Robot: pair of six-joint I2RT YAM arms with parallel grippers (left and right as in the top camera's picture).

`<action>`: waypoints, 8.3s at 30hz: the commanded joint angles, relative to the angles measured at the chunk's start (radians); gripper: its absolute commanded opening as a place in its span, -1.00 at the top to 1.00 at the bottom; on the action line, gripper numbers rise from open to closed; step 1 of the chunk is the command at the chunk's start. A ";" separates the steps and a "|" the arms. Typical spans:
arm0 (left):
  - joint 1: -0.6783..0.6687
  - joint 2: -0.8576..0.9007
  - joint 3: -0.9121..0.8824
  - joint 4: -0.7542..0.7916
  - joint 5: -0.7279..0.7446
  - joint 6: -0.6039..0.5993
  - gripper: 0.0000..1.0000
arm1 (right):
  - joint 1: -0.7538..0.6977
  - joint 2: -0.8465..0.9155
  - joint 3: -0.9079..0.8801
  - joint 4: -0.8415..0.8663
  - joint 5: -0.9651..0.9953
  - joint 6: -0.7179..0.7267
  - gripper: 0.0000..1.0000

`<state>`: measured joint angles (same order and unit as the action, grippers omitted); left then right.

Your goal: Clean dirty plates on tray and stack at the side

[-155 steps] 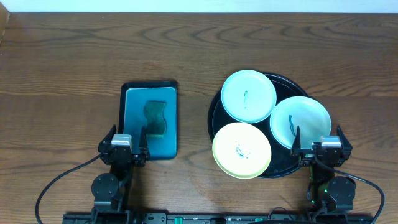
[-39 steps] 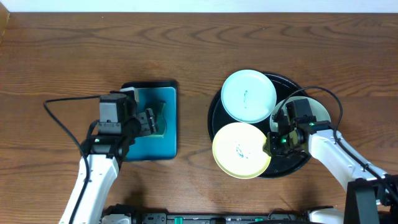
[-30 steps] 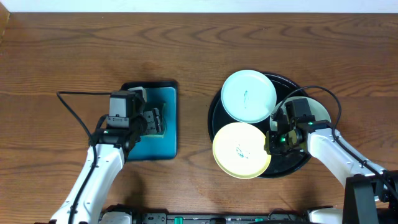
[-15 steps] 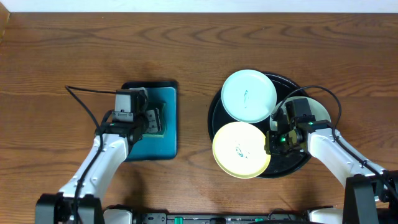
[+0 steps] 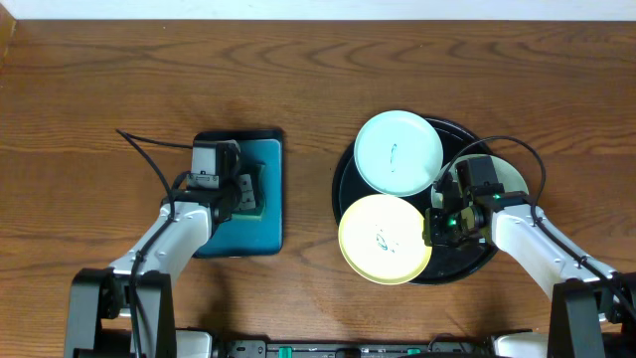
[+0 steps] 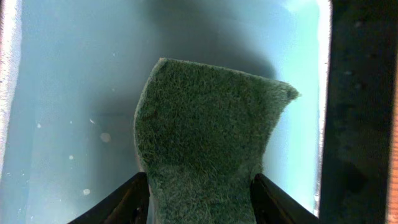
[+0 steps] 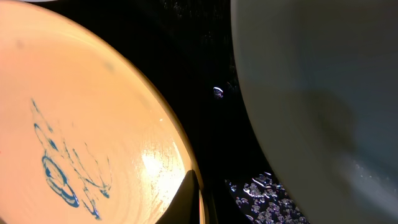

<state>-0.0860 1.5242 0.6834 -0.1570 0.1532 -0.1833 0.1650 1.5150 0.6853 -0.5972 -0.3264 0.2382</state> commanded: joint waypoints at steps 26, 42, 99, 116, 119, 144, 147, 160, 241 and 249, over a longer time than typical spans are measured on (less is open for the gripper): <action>-0.052 -0.098 0.024 -0.013 -0.084 0.006 0.01 | 0.007 0.006 0.012 0.010 0.009 0.005 0.92; -0.084 -0.014 0.024 -0.013 -0.166 0.006 0.03 | 0.007 0.006 0.012 0.007 0.009 0.004 0.92; -0.069 -0.093 0.007 -0.021 -0.031 0.058 0.85 | 0.007 0.006 0.012 0.007 0.009 0.004 0.94; -0.051 -0.072 0.001 -0.085 0.069 -0.019 0.85 | 0.007 0.006 0.012 0.006 0.008 0.004 0.96; -0.061 -0.051 0.001 -0.084 0.076 -0.023 0.85 | 0.007 0.006 0.012 0.006 0.008 0.004 0.96; -0.286 -0.019 0.001 0.103 -0.008 -0.106 0.85 | 0.007 0.006 0.012 0.004 0.009 0.004 0.97; -0.286 -0.019 0.001 0.099 -0.016 -0.106 0.85 | 0.007 0.006 0.012 0.004 0.008 0.004 0.97; -0.299 -0.010 0.001 -0.009 -0.015 -0.277 0.85 | 0.007 0.006 0.012 0.004 0.008 0.005 0.97; -0.390 -0.188 0.002 0.022 -0.173 -0.177 0.85 | 0.007 0.006 0.012 0.080 0.090 0.072 0.98; -0.238 -0.295 0.002 0.043 0.046 -0.144 0.85 | 0.007 0.006 0.012 0.077 0.090 0.072 0.97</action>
<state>-0.3943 1.2774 0.6922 -0.1246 0.0525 -0.3611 0.1696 1.5150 0.6857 -0.5125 -0.2722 0.2939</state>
